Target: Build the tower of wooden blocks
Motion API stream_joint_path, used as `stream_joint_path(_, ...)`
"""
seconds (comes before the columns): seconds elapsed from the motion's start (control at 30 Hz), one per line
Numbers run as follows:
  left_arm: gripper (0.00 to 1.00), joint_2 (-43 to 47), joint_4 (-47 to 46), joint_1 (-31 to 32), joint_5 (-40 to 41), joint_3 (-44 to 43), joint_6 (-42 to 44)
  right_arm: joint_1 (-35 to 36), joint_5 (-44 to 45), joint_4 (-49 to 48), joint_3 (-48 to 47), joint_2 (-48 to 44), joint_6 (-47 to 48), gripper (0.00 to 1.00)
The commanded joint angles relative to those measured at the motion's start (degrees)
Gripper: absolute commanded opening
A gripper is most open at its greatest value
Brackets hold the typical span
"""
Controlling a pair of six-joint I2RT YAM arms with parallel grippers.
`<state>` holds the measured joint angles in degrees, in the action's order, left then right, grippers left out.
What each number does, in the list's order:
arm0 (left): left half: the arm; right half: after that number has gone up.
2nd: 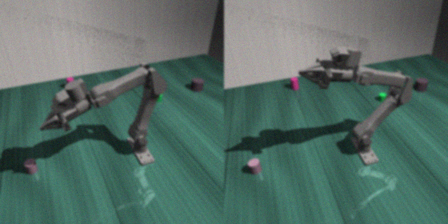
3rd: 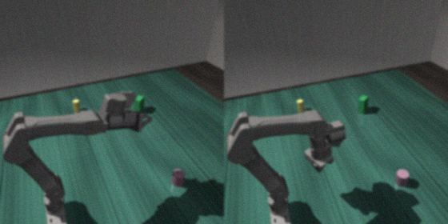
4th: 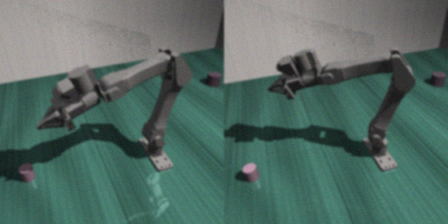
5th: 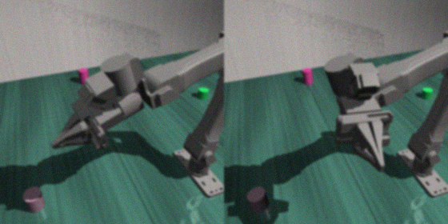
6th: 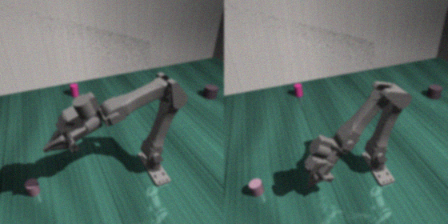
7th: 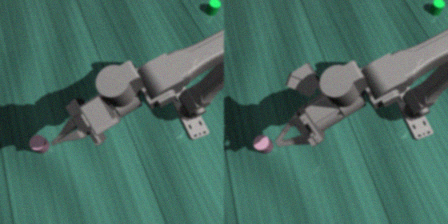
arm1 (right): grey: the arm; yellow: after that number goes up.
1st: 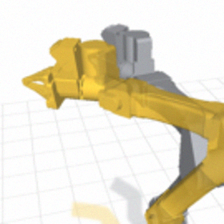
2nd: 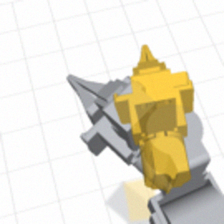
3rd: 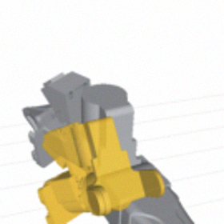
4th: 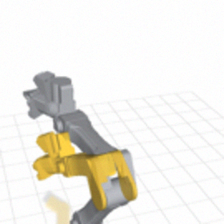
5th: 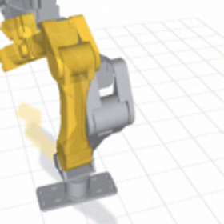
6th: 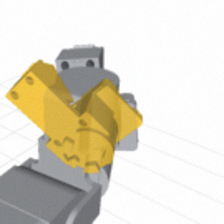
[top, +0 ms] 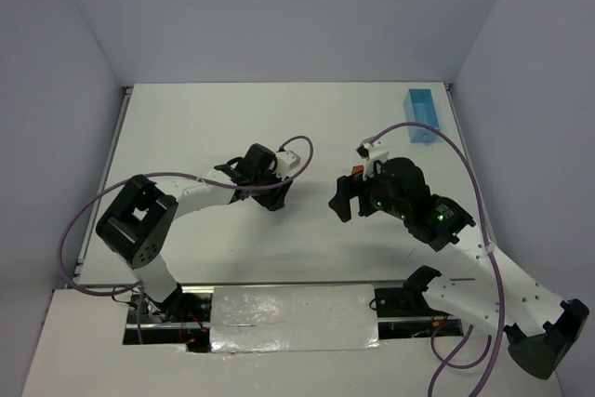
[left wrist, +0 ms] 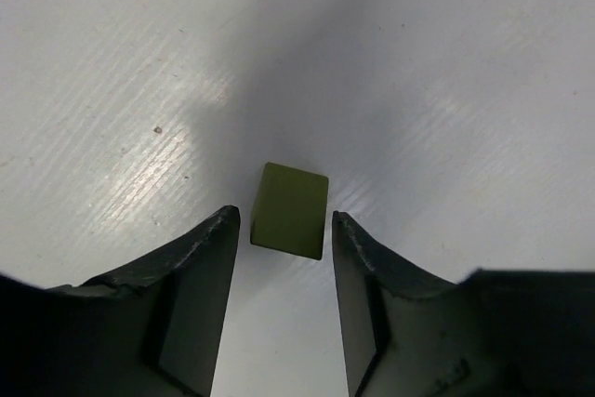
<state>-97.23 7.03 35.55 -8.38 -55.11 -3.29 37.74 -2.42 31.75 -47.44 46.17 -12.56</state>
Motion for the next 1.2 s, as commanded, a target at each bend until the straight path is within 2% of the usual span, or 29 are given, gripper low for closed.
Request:
stream_joint_path(0.0, 0.55, 2.66, -0.52, -0.04, 0.82, -0.17, 0.13, 0.41, -0.31, -2.13, 0.24, 0.41, 0.69, 1.0)
stream_joint_path(0.03, 0.54, 2.57, -0.52, 0.04, 1.26, -0.17, 0.04, 0.32, -0.4, -2.13, 0.16, 0.58, 0.69, 1.0)
stream_joint_path(0.1, 0.42, 2.49, -0.17, 0.13, 1.26, -0.43, -0.23, 0.41, -0.31, -2.22, 0.24, 0.67, 0.69, 1.0)
stream_joint_path(0.17, 0.36, 2.66, -0.26, 0.31, 1.44, -0.17, -0.49, 0.5, -0.22, -2.22, 0.16, 0.67, 0.69, 1.0)
stream_joint_path(0.27, 0.37, 2.05, -0.44, 0.31, 1.88, 0.09, -0.4, 0.41, -0.05, -1.95, 0.16, 0.5, 0.69, 1.0)
stream_joint_path(0.3, 0.41, 1.78, -0.09, 0.4, 2.05, -0.08, -0.49, 0.41, -0.13, -1.87, 0.24, 0.32, 0.69, 1.0)
stream_joint_path(0.33, 0.59, 1.43, 0.18, 0.4, 2.49, -0.26, -0.49, 0.41, -0.22, -1.95, 0.33, 0.15, 0.69, 1.0)
stream_joint_path(0.37, 0.65, 0.99, 0.53, 0.48, 2.58, -0.78, -0.49, 0.41, -0.66, -1.87, 0.33, 0.15, 0.69, 1.0)
stream_joint_path(0.47, 0.74, 1.16, 0.71, 0.48, 2.32, -1.05, -0.58, 0.5, -0.75, -2.04, 0.51, 0.32, 0.78, 1.0)
stream_joint_path(0.6, 0.77, 2.92, 1.06, 0.57, 4.16, -1.22, -3.03, 0.32, -0.75, -2.22, 0.42, 1.02, 0.78, 1.0)
stream_joint_path(0.8, 0.76, 5.03, 5.18, 2.68, 12.51, -3.68, -14.71, 0.32, -0.13, -2.3, 0.42, 0.85, 0.78, 1.0)
stream_joint_path(0.87, 0.72, 4.69, 7.54, 4.08, 14.52, -4.56, -19.44, 0.41, 0.3, -2.13, 0.33, 0.85, 0.69, 1.0)
stream_joint_path(0.97, 0.62, 3.46, 10.89, 5.67, 17.34, -6.41, -25.0, 0.41, 0.92, -1.95, 0.16, 0.76, 0.6, 1.0)
stream_joint_path(1.17, 0.58, 0.55, 14.76, 6.64, 21.3, -9.22, -28.53, 0.32, 1.01, -1.86, 0.24, 0.67, 0.6, 1.0)
